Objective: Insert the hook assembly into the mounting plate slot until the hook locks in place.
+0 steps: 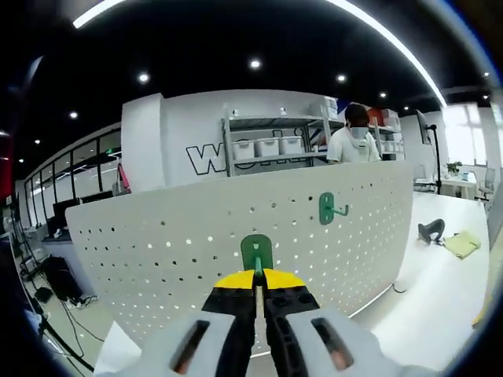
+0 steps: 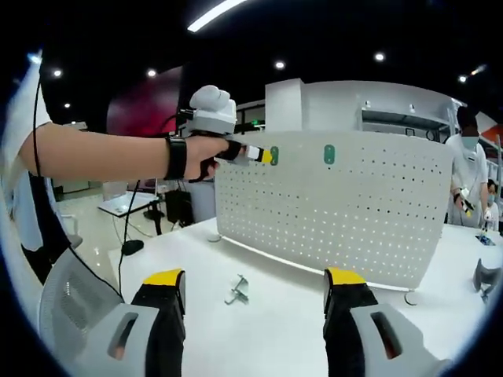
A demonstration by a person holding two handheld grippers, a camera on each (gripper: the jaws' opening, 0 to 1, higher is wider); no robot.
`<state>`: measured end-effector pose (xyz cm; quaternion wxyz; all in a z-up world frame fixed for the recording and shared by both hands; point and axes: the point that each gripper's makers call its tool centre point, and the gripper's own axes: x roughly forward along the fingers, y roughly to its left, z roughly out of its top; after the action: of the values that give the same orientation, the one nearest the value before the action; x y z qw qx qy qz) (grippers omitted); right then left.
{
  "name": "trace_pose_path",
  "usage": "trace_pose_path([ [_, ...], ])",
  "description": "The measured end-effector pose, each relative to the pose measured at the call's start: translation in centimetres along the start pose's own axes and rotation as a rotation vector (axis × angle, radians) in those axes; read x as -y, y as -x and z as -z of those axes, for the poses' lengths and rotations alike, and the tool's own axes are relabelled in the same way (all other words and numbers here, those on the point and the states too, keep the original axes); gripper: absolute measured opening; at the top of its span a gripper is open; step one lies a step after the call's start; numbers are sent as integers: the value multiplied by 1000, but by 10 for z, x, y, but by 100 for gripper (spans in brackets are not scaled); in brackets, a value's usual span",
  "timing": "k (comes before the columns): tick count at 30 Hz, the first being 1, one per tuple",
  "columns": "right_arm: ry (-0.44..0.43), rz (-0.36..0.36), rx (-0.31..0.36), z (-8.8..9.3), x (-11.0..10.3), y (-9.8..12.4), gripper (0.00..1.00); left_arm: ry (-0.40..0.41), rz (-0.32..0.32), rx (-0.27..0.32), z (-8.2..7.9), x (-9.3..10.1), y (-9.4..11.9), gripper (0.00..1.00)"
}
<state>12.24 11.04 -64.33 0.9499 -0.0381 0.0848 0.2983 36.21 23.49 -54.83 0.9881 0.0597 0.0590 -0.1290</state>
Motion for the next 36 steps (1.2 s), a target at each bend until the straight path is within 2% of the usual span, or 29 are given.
trace_pose_path([
  [17,-7,-5,-5,3,0,-4,72,26,-39,11,-17,-4,-24,2],
  [26,-10,-4,-8,5,2,-1,71,18,-54,-1,-16,1,-36,2],
  [32,-24,-4,-16,10,2,-1,71,46,-73,-5,-17,-4,-40,2],
  [35,-23,-5,-21,12,3,-1,70,11,-71,-6,-17,-3,-41,2],
  [36,-23,-5,-21,12,3,-1,70,28,-74,-9,-15,-3,-42,2],
])
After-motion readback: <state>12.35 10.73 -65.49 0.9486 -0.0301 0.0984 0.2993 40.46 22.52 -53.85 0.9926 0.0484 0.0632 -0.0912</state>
